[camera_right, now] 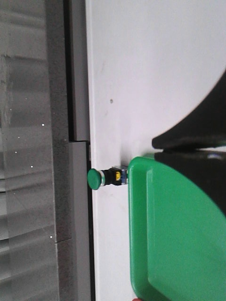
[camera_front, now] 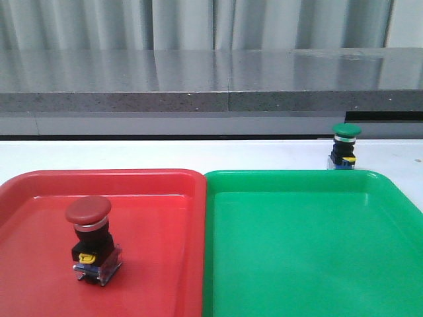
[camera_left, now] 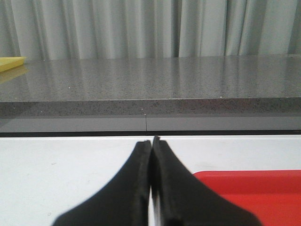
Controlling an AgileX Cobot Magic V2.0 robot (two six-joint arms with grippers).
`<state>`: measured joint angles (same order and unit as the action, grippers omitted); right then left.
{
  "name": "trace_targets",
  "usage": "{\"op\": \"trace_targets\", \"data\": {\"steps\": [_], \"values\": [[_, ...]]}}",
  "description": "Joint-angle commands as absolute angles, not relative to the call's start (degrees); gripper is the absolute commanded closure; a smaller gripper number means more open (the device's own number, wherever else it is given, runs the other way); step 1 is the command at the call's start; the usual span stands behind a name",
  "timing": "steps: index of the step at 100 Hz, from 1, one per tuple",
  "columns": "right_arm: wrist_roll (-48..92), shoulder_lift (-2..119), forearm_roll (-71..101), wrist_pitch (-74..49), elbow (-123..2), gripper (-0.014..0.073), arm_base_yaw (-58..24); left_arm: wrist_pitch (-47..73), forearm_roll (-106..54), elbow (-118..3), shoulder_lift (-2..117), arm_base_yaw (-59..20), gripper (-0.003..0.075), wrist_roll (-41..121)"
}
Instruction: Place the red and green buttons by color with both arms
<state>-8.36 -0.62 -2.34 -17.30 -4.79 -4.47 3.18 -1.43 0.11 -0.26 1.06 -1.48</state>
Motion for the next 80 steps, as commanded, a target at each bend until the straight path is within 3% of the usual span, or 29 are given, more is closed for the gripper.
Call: {"op": "trace_targets", "data": {"steps": [1, 80], "values": [[-8.4, 0.9, -2.4, -14.1, -10.0, 0.0658, -4.3, -1.0, -1.7, 0.7, -2.1, 1.2, 0.0741, -1.9], [-8.5, 43.8, -2.8, -23.8, -41.3, 0.0658, -4.3, -1.0, -1.7, 0.7, -2.1, 1.2, 0.0741, -1.9]]}}
